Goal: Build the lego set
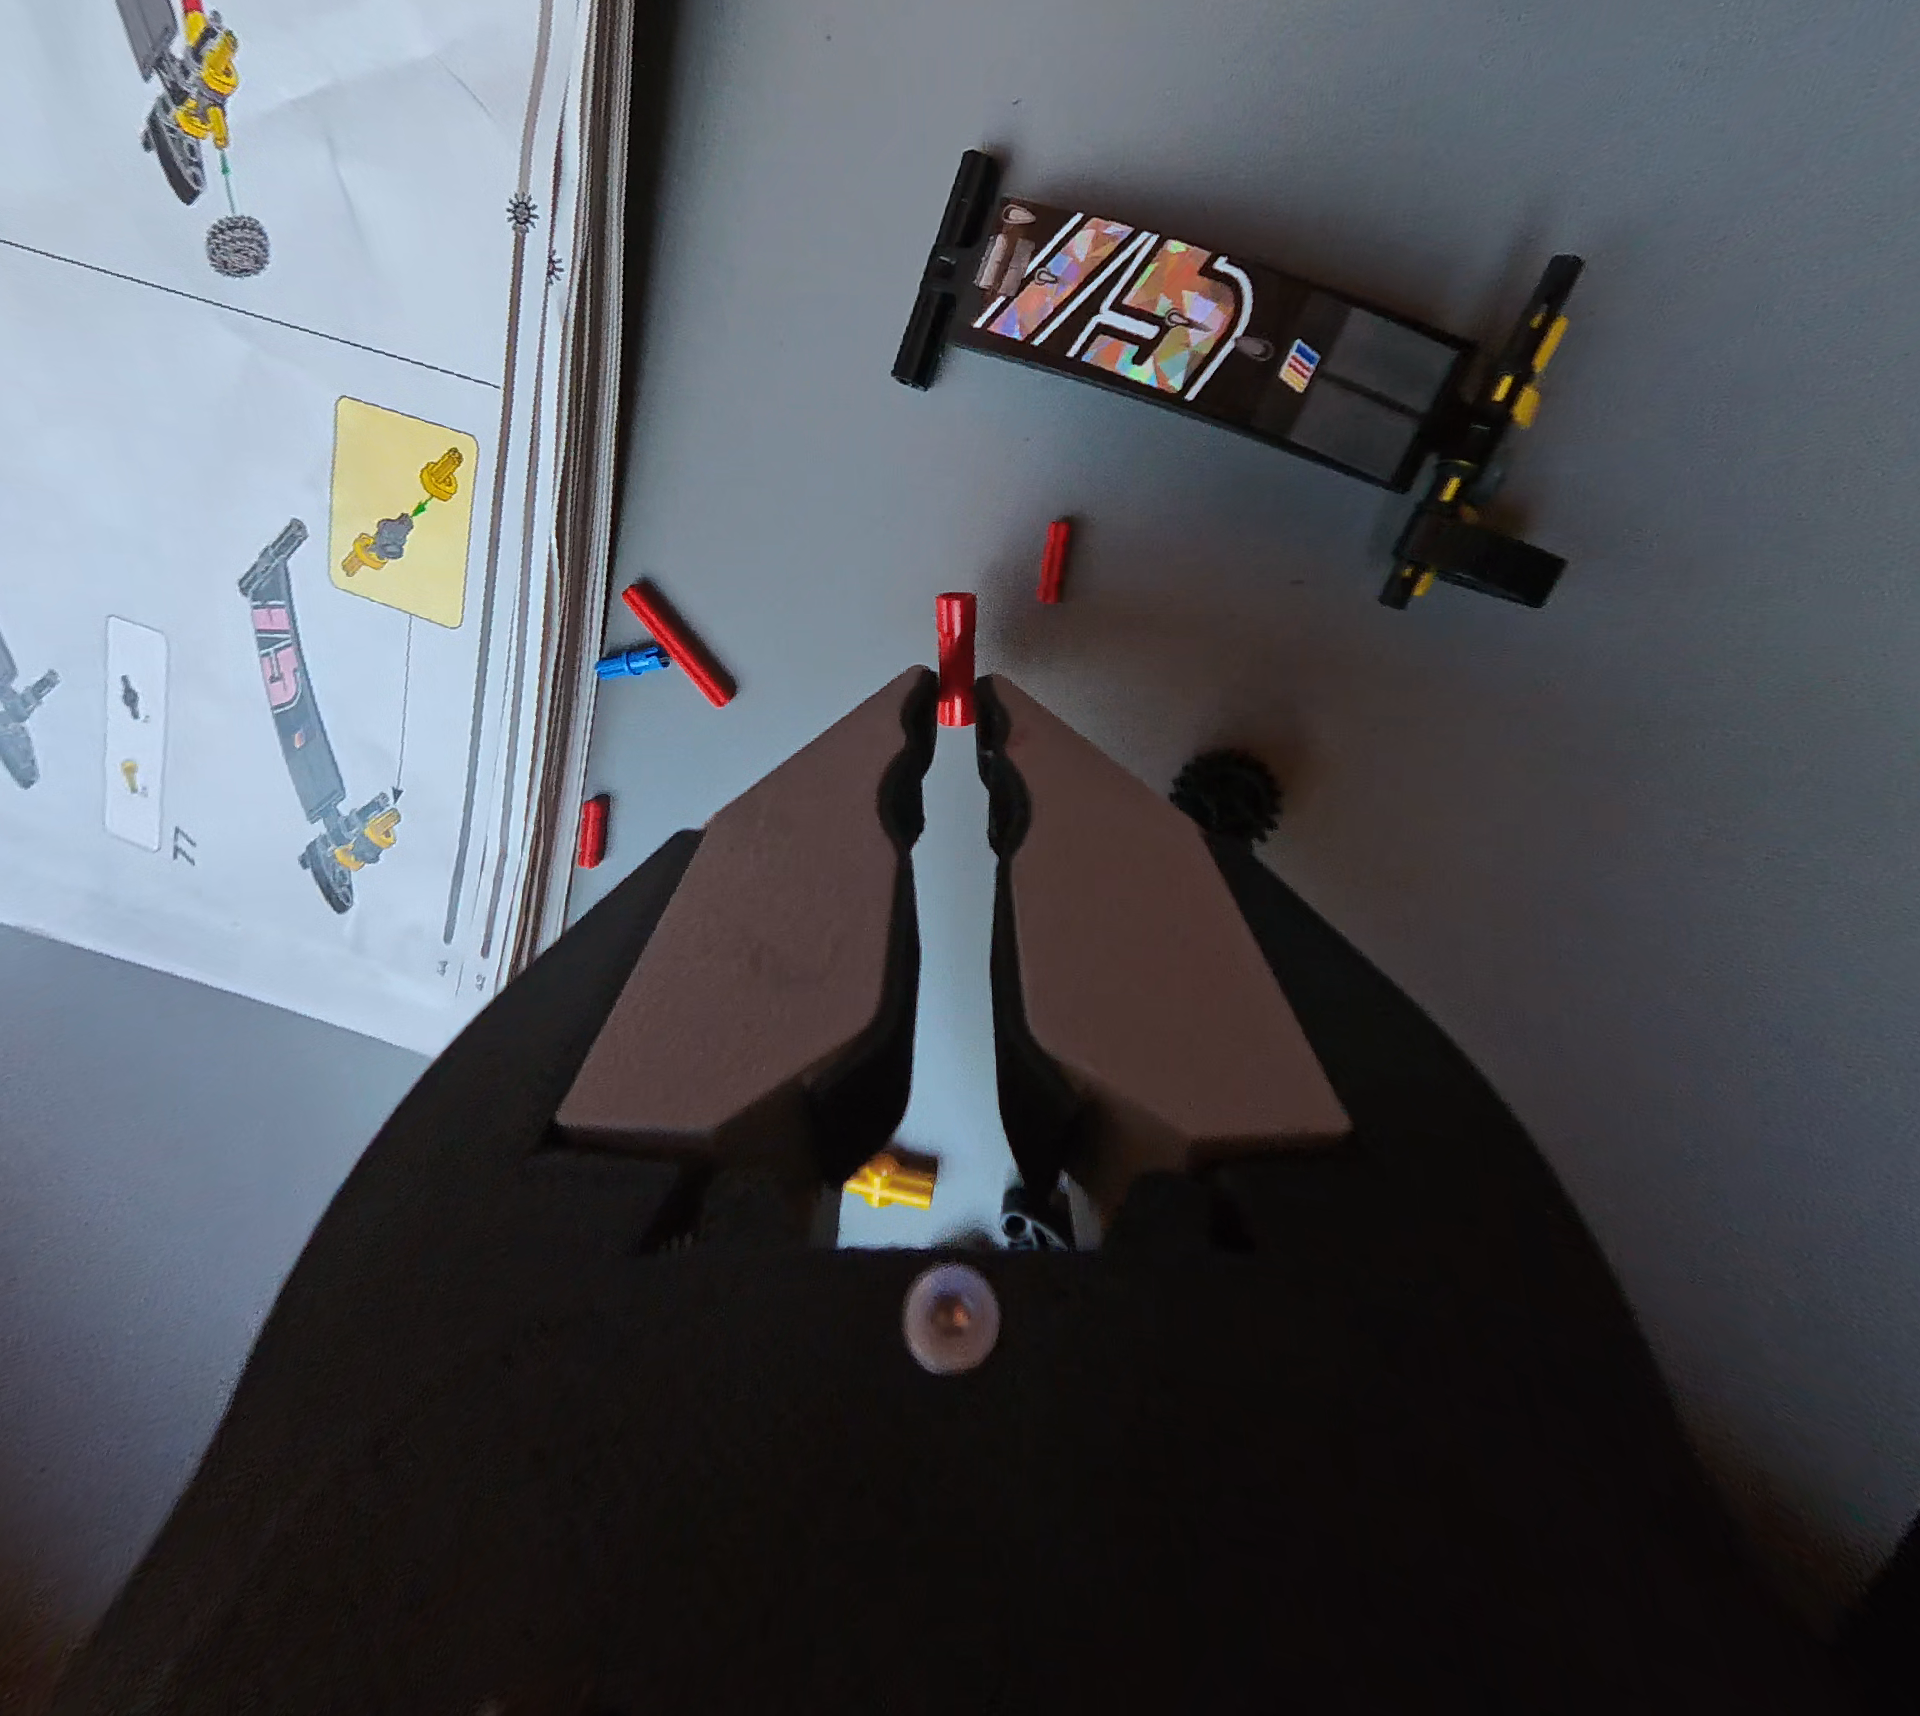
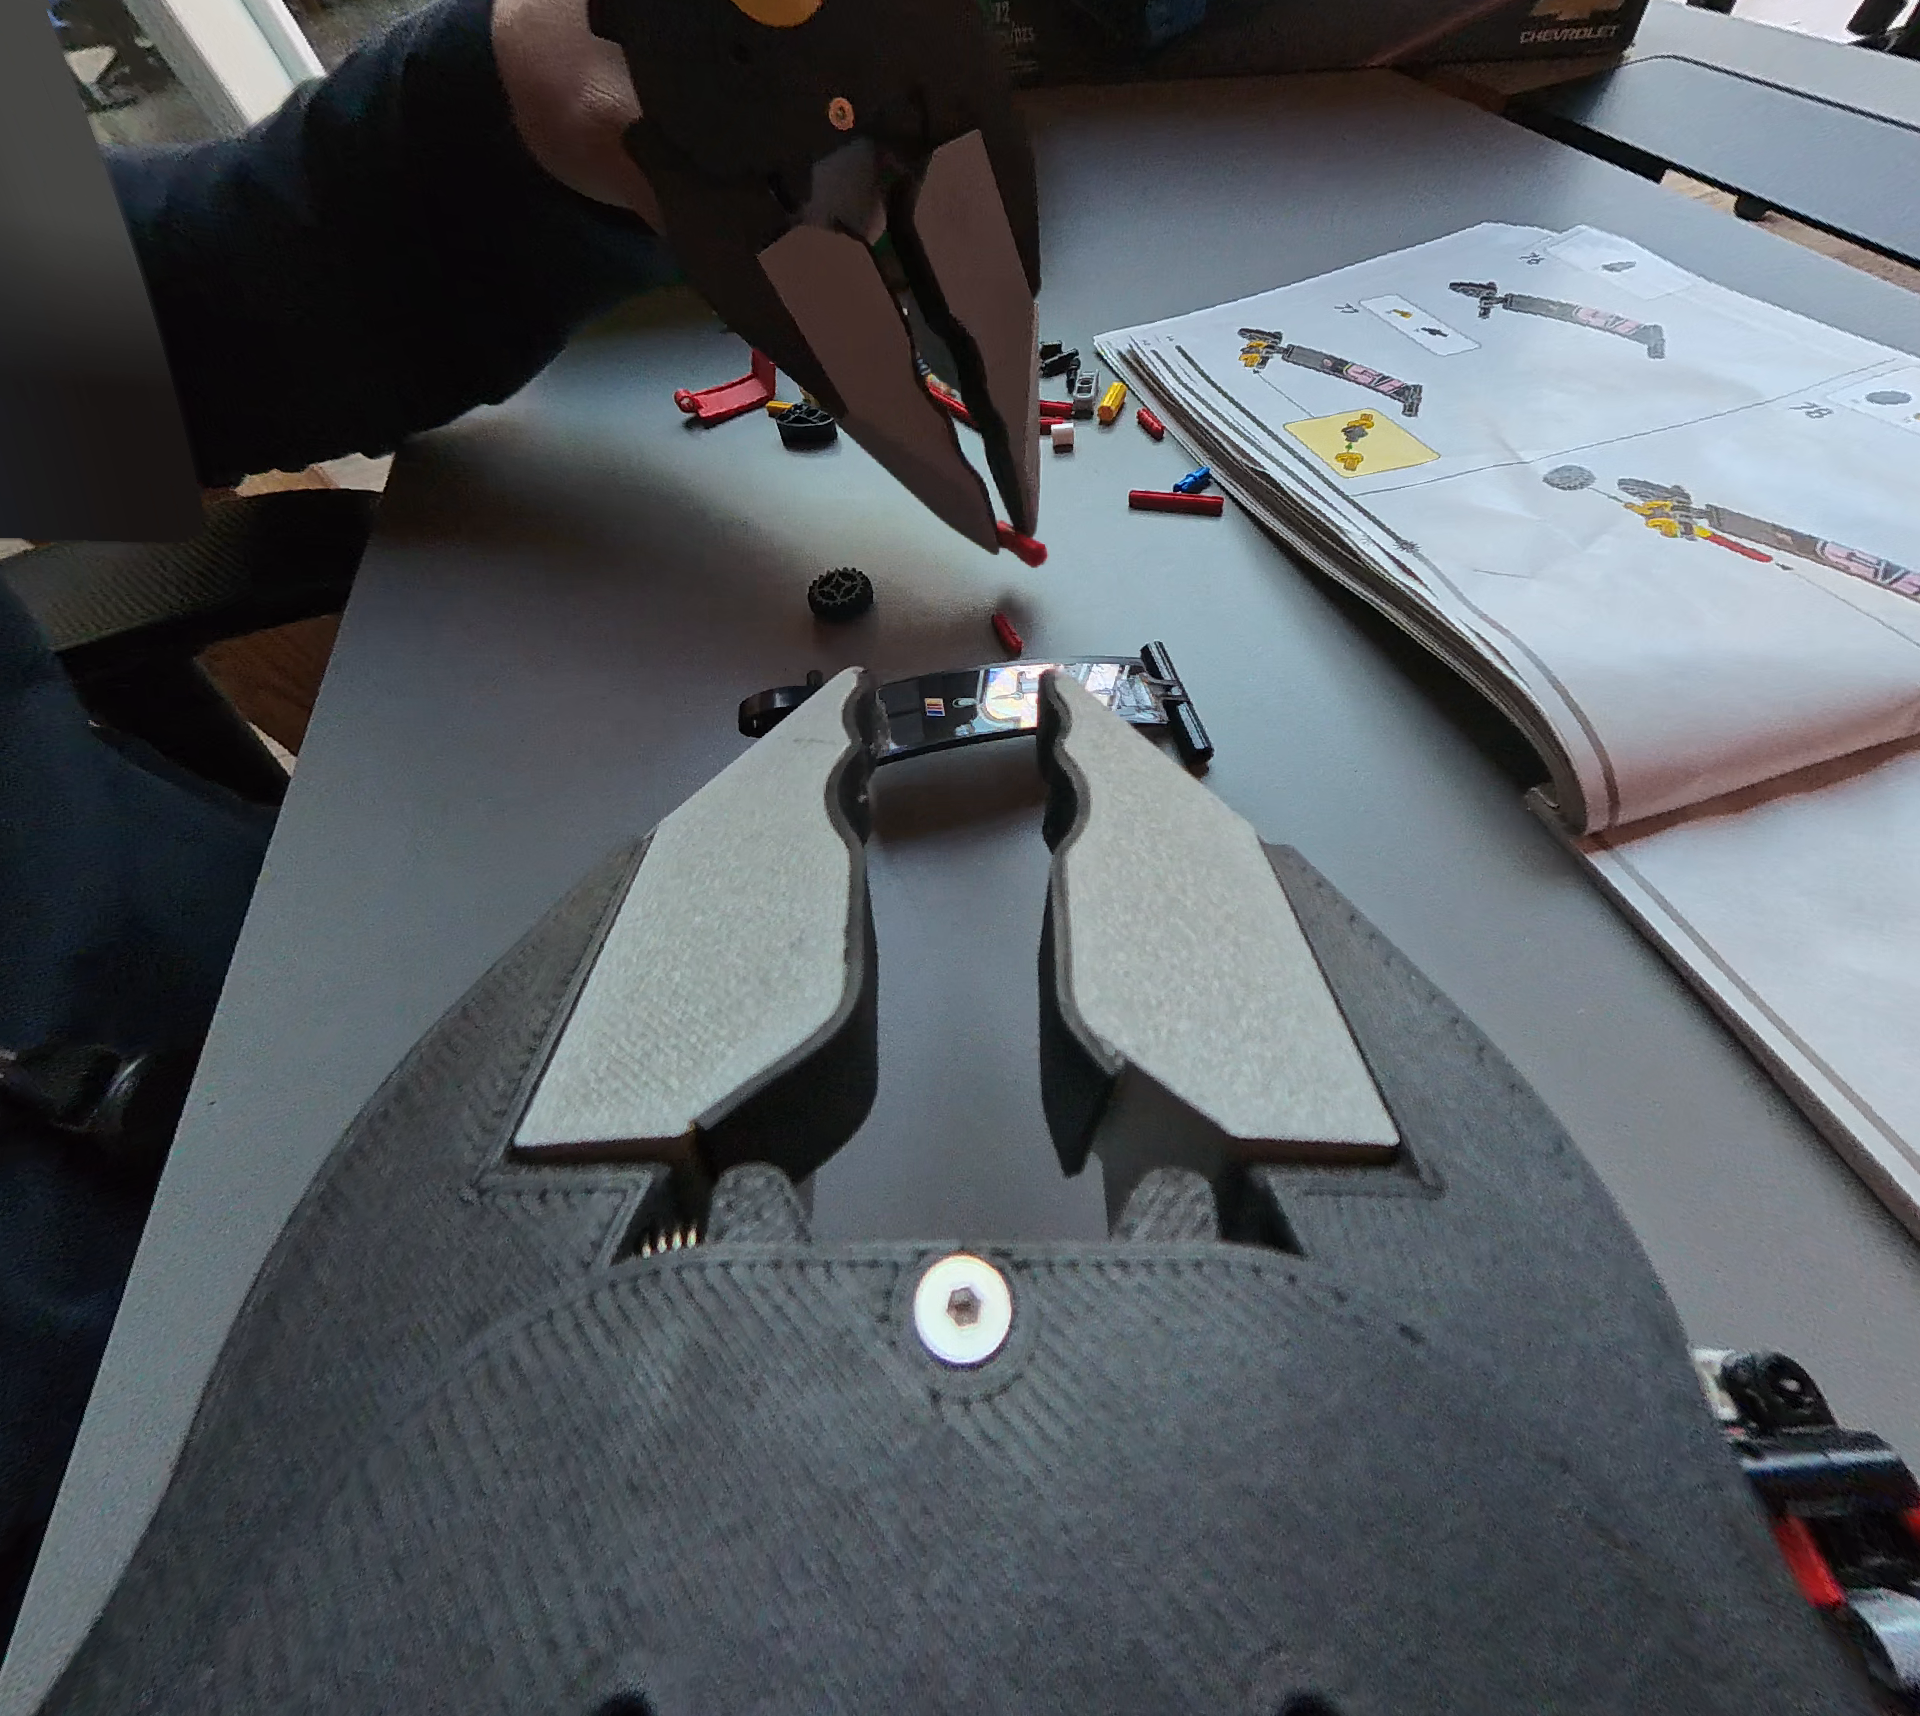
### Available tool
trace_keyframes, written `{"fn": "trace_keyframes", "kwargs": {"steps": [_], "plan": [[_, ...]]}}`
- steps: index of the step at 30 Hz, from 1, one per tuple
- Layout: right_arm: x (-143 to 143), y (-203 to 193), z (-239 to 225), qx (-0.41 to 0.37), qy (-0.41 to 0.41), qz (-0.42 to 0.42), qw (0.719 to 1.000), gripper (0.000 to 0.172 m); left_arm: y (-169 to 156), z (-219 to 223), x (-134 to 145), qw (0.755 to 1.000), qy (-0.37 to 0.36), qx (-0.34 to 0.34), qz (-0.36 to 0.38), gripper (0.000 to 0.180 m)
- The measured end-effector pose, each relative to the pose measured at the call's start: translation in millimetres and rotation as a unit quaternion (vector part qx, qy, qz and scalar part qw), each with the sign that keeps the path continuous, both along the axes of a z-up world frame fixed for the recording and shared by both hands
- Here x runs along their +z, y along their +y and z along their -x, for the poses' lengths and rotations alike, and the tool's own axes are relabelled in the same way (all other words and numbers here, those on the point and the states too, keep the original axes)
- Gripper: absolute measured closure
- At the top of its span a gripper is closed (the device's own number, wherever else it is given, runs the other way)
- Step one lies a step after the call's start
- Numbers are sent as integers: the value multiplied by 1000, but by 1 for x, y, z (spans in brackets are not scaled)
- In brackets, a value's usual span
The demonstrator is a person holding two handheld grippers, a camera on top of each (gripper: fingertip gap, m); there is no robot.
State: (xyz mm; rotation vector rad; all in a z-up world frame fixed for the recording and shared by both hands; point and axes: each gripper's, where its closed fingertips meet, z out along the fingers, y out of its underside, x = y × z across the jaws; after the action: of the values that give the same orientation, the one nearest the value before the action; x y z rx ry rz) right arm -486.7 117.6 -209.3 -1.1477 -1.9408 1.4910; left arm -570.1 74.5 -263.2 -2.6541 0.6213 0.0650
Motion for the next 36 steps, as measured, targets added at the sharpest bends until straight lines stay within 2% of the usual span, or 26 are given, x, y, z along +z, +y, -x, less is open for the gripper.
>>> {"fn": "trace_keyframes", "kwargs": {"steps": [3,7,14,18,25,31,36], "plan": [[-2,-3,0,8,-5,1,1000,144,-1,-1,-10,1000,-10,-2,14,176],[-5,-5,0,16,-14,7,1000,144,2,-2,-9,1000,-14,8,-2,176],[-1,-4,1,23,-16,38,999,144,10,0,9,995,-64,41,-72,168],[-2,-8,0,38,-18,32,999,145,18,18,22,979,-105,114,-131,169],[-3,-12,-1,59,-16,26,998,147,25,26,50,958,-144,140,-204,169],[0,-11,-2,60,-9,32,998,147,26,34,54,953,-140,153,-221,169],[-2,-12,-2,57,-3,15,998,148,25,49,74,939,-120,175,-272,169]]}}
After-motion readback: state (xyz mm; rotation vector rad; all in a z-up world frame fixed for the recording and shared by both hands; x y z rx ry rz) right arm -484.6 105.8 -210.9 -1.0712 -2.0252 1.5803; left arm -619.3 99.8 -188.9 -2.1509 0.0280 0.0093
